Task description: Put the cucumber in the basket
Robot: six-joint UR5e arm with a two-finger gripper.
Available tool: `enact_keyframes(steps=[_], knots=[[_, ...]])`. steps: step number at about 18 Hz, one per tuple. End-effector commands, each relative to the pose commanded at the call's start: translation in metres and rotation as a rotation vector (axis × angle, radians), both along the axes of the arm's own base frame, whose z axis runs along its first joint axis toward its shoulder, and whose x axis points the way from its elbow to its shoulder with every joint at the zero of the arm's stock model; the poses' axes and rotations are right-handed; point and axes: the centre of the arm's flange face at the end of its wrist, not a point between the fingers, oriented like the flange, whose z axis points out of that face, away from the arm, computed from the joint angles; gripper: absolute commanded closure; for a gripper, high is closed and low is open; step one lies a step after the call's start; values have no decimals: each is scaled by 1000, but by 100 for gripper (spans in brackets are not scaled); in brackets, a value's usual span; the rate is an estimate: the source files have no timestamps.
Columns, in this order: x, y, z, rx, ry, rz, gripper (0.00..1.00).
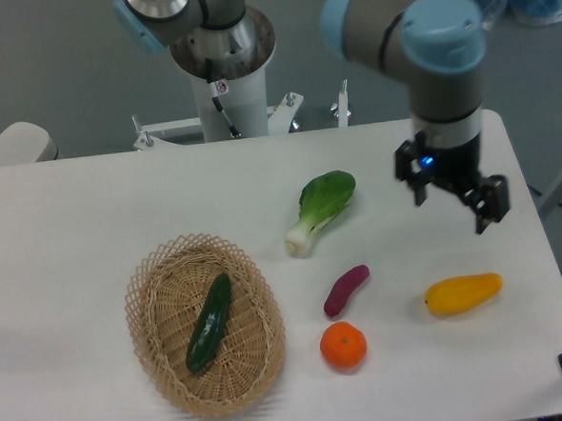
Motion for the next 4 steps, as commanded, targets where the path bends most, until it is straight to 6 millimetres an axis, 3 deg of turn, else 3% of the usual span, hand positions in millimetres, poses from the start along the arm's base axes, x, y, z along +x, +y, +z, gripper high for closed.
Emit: enact_keyframes(steps=[4], knots=[[1,-3,-1,3,-19,-5,0]])
